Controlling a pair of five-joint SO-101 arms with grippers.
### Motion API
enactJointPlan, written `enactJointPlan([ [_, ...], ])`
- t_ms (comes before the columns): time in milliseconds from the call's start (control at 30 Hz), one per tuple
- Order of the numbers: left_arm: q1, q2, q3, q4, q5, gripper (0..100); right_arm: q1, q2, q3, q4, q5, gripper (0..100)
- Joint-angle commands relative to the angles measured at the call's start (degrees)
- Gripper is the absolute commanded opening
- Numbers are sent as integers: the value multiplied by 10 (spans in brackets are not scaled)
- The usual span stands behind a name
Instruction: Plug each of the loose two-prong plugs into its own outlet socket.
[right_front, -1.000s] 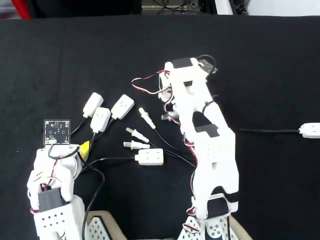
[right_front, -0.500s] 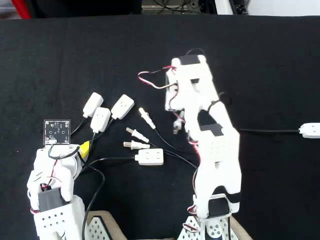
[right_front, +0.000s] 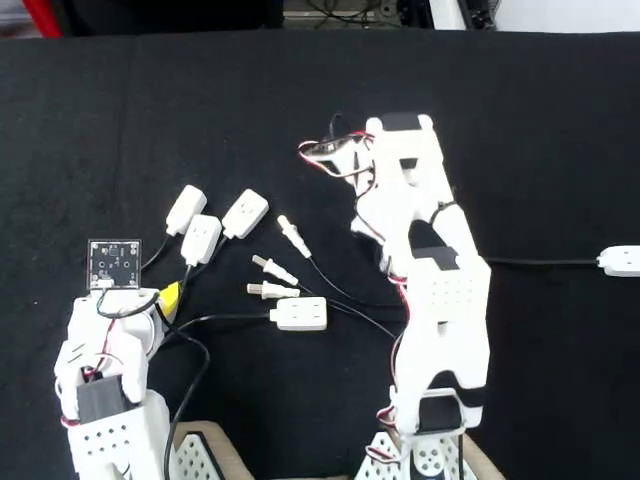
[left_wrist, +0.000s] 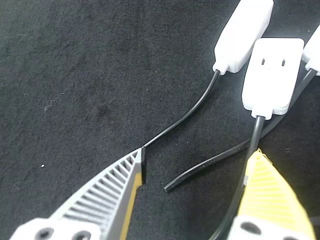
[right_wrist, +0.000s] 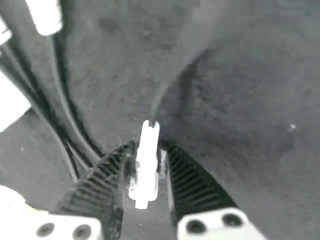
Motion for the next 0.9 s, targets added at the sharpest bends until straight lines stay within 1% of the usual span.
enactJointPlan([
  [0,-2,0,10,-7,-4,317,8,-7,1,8,28,26],
  [133,-2,0,10,-7,-8,317,6,-8,-2,32,45,140],
  [200,-2,1,10,-4,-24,317,6,-9,-2,32,45,165],
  [267,0,-4,10,7,-27,317,8,-9,-3,32,45,157],
  [467,0,-4,10,8,-27,317,6,-6,0,32,45,78],
  [733,0,-4,10,8,-27,317,6,-3,4,32,44,73],
  [867,0,-4,10,8,-27,317,6,26,0,32,44,74],
])
